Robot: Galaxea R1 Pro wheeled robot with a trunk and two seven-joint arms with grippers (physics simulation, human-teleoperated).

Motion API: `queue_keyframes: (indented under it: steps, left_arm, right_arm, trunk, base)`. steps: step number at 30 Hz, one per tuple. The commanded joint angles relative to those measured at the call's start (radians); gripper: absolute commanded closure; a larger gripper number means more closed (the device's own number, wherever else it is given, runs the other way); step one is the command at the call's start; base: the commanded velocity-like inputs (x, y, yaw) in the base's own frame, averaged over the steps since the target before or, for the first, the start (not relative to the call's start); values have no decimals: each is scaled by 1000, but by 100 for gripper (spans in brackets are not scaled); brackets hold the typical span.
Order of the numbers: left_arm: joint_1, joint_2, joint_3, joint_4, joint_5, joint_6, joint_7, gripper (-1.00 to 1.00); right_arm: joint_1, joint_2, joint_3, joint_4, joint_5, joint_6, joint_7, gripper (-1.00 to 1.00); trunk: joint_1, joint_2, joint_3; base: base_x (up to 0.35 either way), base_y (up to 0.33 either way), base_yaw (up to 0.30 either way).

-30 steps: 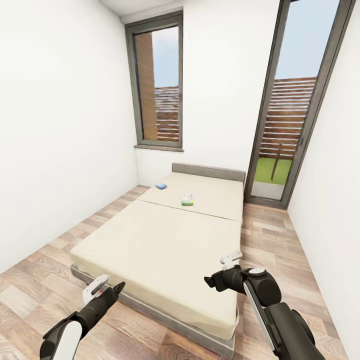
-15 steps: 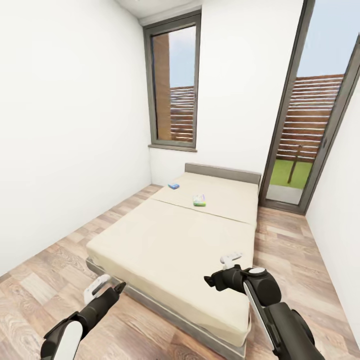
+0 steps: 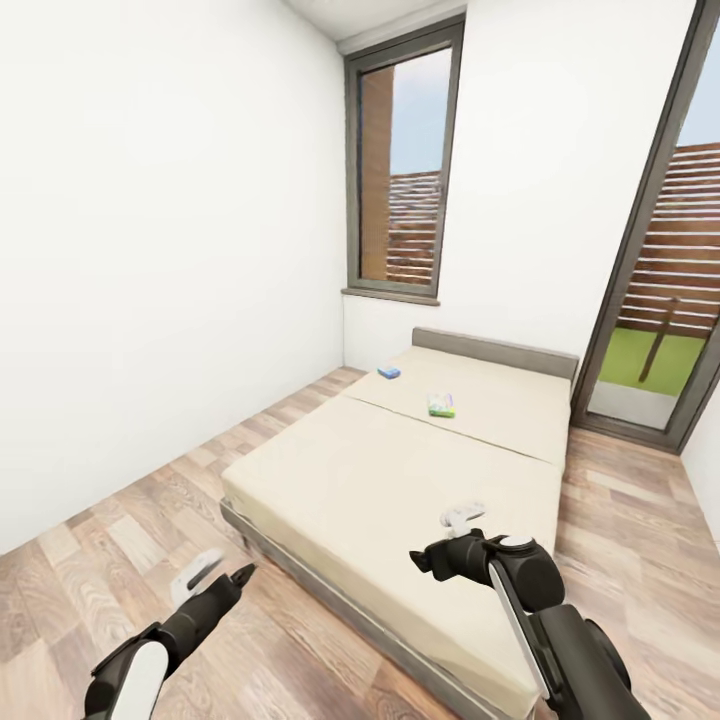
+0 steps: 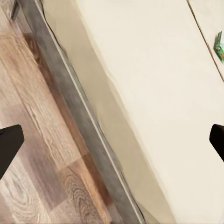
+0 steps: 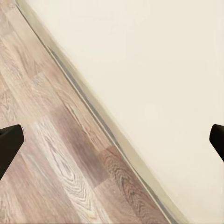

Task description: Put all the toys in the child's room - the three board games (two on the bed and one on the table), the two jigsaw puzzles on the table, and the tennis ball on the table - inside the toy box on the table in the child's room.

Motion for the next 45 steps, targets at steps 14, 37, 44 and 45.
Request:
queue_keyframes:
  steps: [14,37,44,45]
  left_arm:
    - [-8,-1,-104,7,0,6,26,-100]
    - [-11,2,-135,21,10,6,27,-100]
    - [-11,2,-135,20,10,5,32,-100]
    - [-11,2,-135,20,10,5,32,-100]
  right_arm:
    - [-1,0,-1,-2,10,4,7,-100]
    - [0,-4,0,-3,10,6,10,-100]
    - [1,-4,0,-3,10,7,10,-100]
    - [1,-4,0,-3,10,7,10,-100]
  trunk:
    - [0,-1,-1]
    - [0,-1,-1]
    - [0,-1,-1]
    - [0,-1,-1]
  base:
    - [0,0,299]
    - [-1,0,299]
    - [-72,-58,299]
    - [-132,-121,299]
